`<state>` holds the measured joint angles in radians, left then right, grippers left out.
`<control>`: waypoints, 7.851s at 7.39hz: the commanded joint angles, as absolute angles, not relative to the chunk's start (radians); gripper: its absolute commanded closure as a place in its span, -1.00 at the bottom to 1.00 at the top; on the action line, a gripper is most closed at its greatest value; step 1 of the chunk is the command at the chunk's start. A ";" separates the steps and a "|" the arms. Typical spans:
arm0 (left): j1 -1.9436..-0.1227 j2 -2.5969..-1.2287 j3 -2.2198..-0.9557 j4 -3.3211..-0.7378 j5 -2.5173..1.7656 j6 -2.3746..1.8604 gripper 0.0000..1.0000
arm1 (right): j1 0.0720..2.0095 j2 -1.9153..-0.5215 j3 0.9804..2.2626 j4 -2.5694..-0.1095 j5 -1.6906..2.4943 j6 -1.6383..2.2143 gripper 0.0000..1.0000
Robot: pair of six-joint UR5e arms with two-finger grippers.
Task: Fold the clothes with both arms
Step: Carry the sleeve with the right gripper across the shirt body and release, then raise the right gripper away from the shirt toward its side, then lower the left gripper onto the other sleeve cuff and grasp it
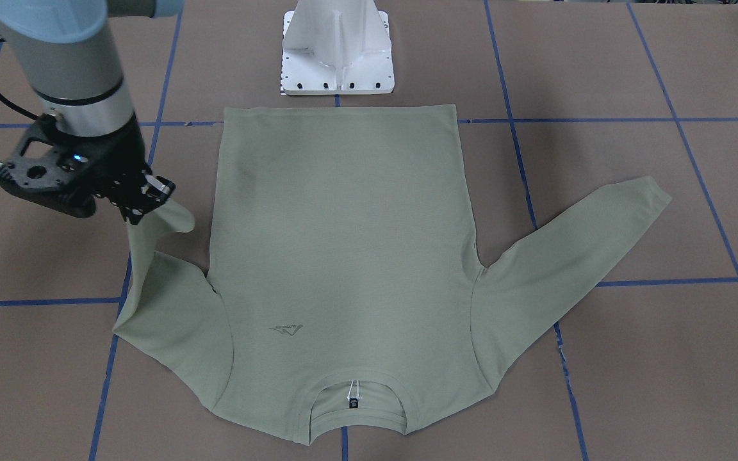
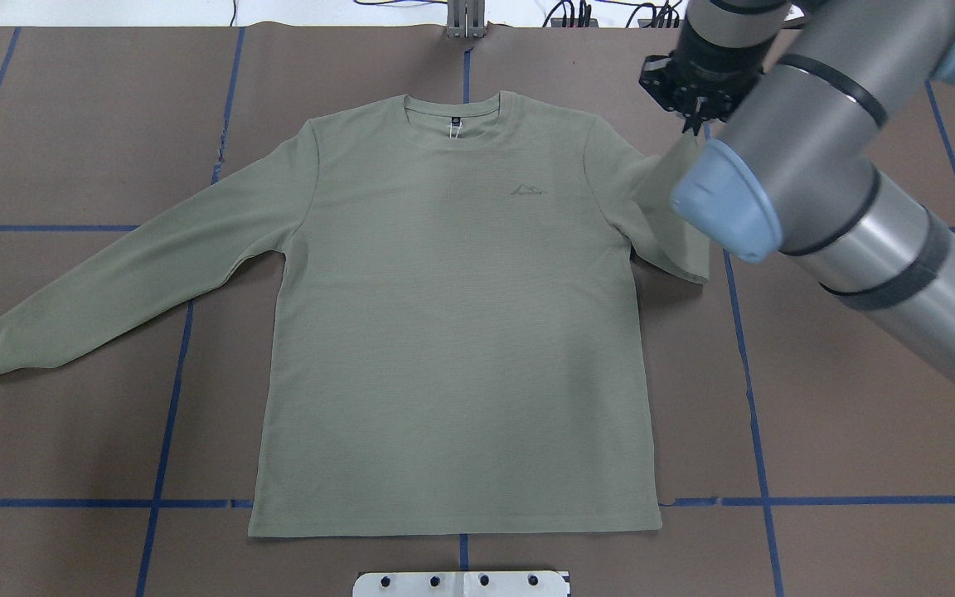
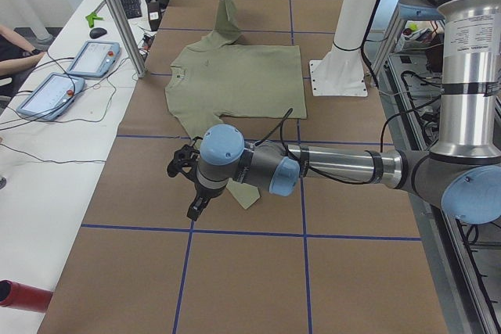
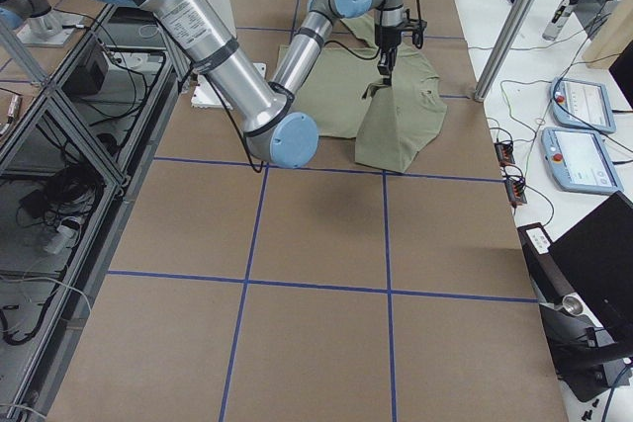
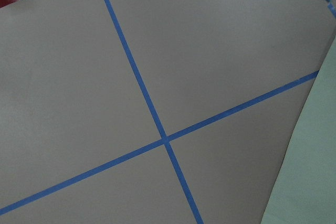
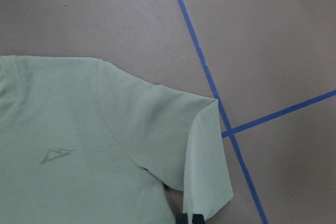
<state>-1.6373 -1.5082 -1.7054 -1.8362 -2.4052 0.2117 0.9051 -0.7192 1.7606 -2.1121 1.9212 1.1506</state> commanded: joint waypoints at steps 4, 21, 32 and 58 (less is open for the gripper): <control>-1.637 -1.511 -1.697 -1.838 -2.405 0.212 -1.00 | 0.663 -0.357 1.204 -1.719 1.659 1.261 1.00; -1.586 -1.676 -1.423 -2.171 -2.414 0.181 -1.00 | 0.881 -0.396 1.044 -1.581 1.966 0.931 -1.00; -1.089 -1.428 -1.390 -2.692 -2.267 -0.796 -0.58 | 1.126 -0.980 1.548 -1.608 2.183 0.607 -1.00; -1.038 -1.427 -1.429 -2.823 -2.405 -0.844 1.00 | 1.126 -0.994 1.548 -1.606 2.178 0.607 -1.00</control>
